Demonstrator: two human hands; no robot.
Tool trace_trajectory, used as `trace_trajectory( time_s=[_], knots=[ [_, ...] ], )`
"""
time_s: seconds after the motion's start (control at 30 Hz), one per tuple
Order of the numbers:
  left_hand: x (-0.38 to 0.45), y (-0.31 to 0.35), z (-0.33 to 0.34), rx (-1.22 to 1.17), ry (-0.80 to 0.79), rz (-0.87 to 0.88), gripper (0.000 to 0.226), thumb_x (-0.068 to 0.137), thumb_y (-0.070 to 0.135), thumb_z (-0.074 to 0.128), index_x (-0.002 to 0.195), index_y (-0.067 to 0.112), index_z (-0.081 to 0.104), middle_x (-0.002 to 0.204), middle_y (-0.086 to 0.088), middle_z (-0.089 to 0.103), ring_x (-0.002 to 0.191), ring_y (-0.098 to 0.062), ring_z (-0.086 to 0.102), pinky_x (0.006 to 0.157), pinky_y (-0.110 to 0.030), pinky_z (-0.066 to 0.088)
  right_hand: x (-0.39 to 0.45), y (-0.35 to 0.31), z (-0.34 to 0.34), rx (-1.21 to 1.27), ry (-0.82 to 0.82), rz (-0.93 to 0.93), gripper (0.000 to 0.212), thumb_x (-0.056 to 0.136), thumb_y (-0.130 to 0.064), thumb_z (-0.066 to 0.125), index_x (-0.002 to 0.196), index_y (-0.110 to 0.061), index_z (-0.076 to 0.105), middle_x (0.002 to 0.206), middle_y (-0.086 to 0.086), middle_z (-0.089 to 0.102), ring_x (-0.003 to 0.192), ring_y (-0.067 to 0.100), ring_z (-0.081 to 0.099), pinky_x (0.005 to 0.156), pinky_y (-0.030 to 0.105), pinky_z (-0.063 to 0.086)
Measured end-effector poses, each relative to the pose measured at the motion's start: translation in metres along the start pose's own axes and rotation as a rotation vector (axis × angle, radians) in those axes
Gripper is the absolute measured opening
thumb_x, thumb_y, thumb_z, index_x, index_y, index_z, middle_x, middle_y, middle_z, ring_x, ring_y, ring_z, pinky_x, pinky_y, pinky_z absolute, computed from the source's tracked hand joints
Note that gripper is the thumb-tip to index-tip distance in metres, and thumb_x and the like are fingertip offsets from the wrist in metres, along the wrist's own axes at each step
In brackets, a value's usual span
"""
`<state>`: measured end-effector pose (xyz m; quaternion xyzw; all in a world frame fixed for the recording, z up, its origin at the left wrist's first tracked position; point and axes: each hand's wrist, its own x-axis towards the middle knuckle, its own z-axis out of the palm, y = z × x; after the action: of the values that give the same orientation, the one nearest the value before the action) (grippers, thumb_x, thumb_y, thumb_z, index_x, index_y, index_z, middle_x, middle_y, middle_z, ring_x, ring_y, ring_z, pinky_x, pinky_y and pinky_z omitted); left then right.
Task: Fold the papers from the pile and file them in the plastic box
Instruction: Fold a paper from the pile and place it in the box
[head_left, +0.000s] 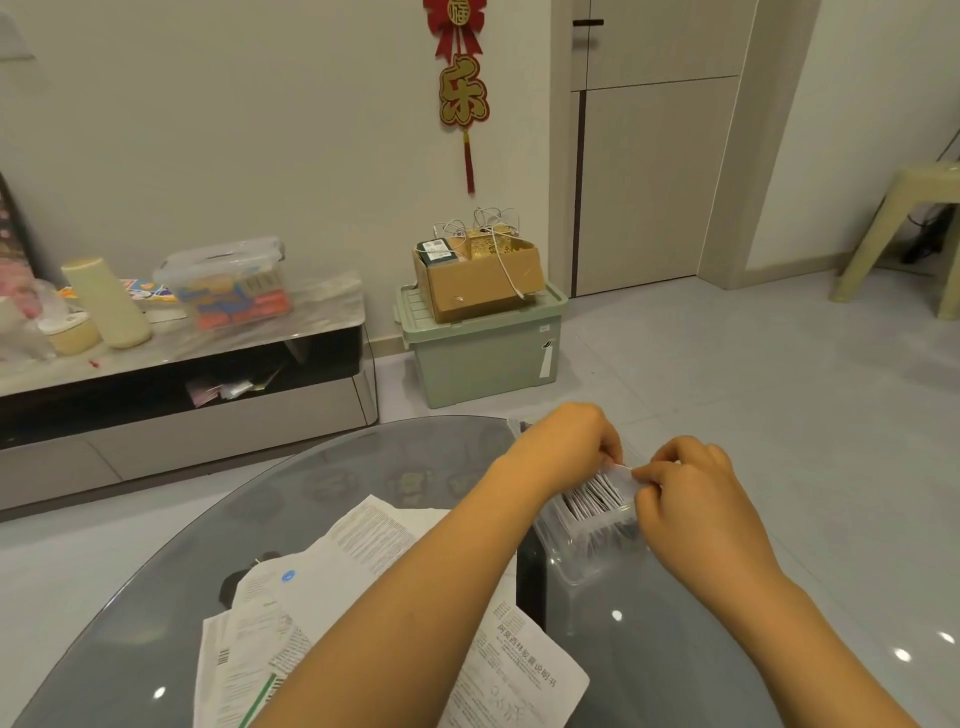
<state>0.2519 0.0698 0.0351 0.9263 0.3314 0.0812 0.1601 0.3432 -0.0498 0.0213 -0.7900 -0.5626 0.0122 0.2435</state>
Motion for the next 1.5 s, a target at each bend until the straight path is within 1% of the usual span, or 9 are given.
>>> trace_trajectory(
  time_s=[0.17, 0.47, 0.63, 0.67, 0.8, 1.0, 1.17, 1.33, 1.5],
  knots=[
    [-0.002, -0.002, -0.005, 0.105, 0.088, 0.084, 0.023, 0.091, 0.011, 0.053, 0.103, 0.011, 0.072, 0.108, -0.008, 0.058, 0.094, -0.025, 0.057, 0.081, -0.039, 0.048, 0.0, 0.002, 0.0, 0.045, 0.032, -0.002, 0.027, 0.089, -0.01, 0.047, 0.101, -0.008, 0.071, 0.102, 0.0, 0.05, 0.103, 0.016, 0.041, 0.077, 0.027, 0.042],
    [-0.008, -0.004, 0.008, -0.186, 0.242, 0.01, 0.015, 0.08, 0.003, 0.058, 0.079, 0.0, 0.073, 0.08, -0.014, 0.064, 0.069, -0.021, 0.053, 0.073, -0.039, 0.055, -0.005, 0.002, -0.003, 0.028, 0.137, -0.003, 0.023, 0.081, -0.006, 0.058, 0.094, -0.013, 0.075, 0.095, 0.002, 0.059, 0.093, 0.021, 0.048, 0.067, 0.029, 0.037],
    [-0.013, -0.004, 0.008, -0.327, 0.231, -0.08, 0.013, 0.084, 0.009, 0.063, 0.089, 0.008, 0.075, 0.093, -0.003, 0.072, 0.076, -0.006, 0.059, 0.068, -0.012, 0.046, -0.006, 0.002, -0.002, 0.026, 0.17, -0.014, 0.02, 0.076, -0.004, 0.063, 0.087, -0.013, 0.077, 0.089, 0.004, 0.062, 0.087, 0.025, 0.05, 0.067, 0.03, 0.037],
    [-0.013, -0.006, 0.007, -0.322, 0.207, -0.081, 0.013, 0.084, 0.009, 0.064, 0.09, 0.009, 0.075, 0.093, -0.003, 0.072, 0.075, -0.005, 0.058, 0.067, -0.012, 0.046, -0.006, 0.001, -0.002, 0.024, 0.172, -0.019, 0.019, 0.075, -0.004, 0.064, 0.084, -0.014, 0.077, 0.087, 0.004, 0.062, 0.086, 0.025, 0.05, 0.067, 0.03, 0.037],
    [-0.01, -0.004, 0.007, -0.224, 0.113, -0.054, 0.015, 0.084, 0.007, 0.062, 0.091, 0.008, 0.075, 0.09, -0.005, 0.072, 0.071, -0.009, 0.057, 0.071, -0.025, 0.052, -0.007, 0.002, -0.001, -0.036, 0.129, -0.017, 0.018, 0.076, -0.006, 0.061, 0.076, -0.014, 0.077, 0.085, 0.004, 0.062, 0.084, 0.024, 0.047, 0.068, 0.03, 0.033],
    [-0.011, -0.005, 0.007, -0.099, 0.131, -0.002, 0.016, 0.082, 0.008, 0.058, 0.09, 0.011, 0.072, 0.094, -0.004, 0.062, 0.078, -0.015, 0.056, 0.076, -0.037, 0.054, -0.006, 0.002, -0.003, -0.025, 0.108, 0.013, 0.02, 0.081, -0.01, 0.057, 0.083, -0.014, 0.076, 0.09, 0.002, 0.062, 0.09, 0.022, 0.046, 0.071, 0.031, 0.036],
    [-0.013, 0.001, 0.006, -0.051, 0.079, 0.05, 0.014, 0.086, 0.027, 0.065, 0.095, 0.021, 0.074, 0.101, 0.004, 0.067, 0.077, -0.007, 0.047, 0.067, -0.025, 0.043, -0.006, 0.003, -0.005, 0.033, 0.052, 0.043, 0.021, 0.085, -0.013, 0.054, 0.087, -0.015, 0.075, 0.094, 0.0, 0.059, 0.094, 0.02, 0.048, 0.071, 0.031, 0.041],
    [-0.013, -0.001, 0.006, -0.236, 0.207, -0.021, 0.012, 0.086, 0.017, 0.065, 0.093, 0.015, 0.075, 0.097, 0.0, 0.07, 0.08, -0.009, 0.059, 0.079, -0.029, 0.053, -0.005, 0.003, -0.008, 0.121, 0.129, 0.058, 0.02, 0.083, -0.01, 0.055, 0.083, -0.016, 0.074, 0.089, -0.003, 0.057, 0.085, 0.016, 0.047, 0.064, 0.028, 0.037],
    [-0.017, 0.002, 0.011, -0.279, 0.176, -0.007, 0.009, 0.082, 0.008, 0.065, 0.086, 0.009, 0.073, 0.088, -0.002, 0.069, 0.073, -0.005, 0.055, 0.063, -0.01, 0.043, -0.006, 0.002, -0.008, 0.132, 0.171, 0.036, 0.021, 0.082, -0.01, 0.055, 0.081, -0.018, 0.074, 0.087, -0.003, 0.061, 0.078, 0.015, 0.048, 0.062, 0.027, 0.036]
  ],
)
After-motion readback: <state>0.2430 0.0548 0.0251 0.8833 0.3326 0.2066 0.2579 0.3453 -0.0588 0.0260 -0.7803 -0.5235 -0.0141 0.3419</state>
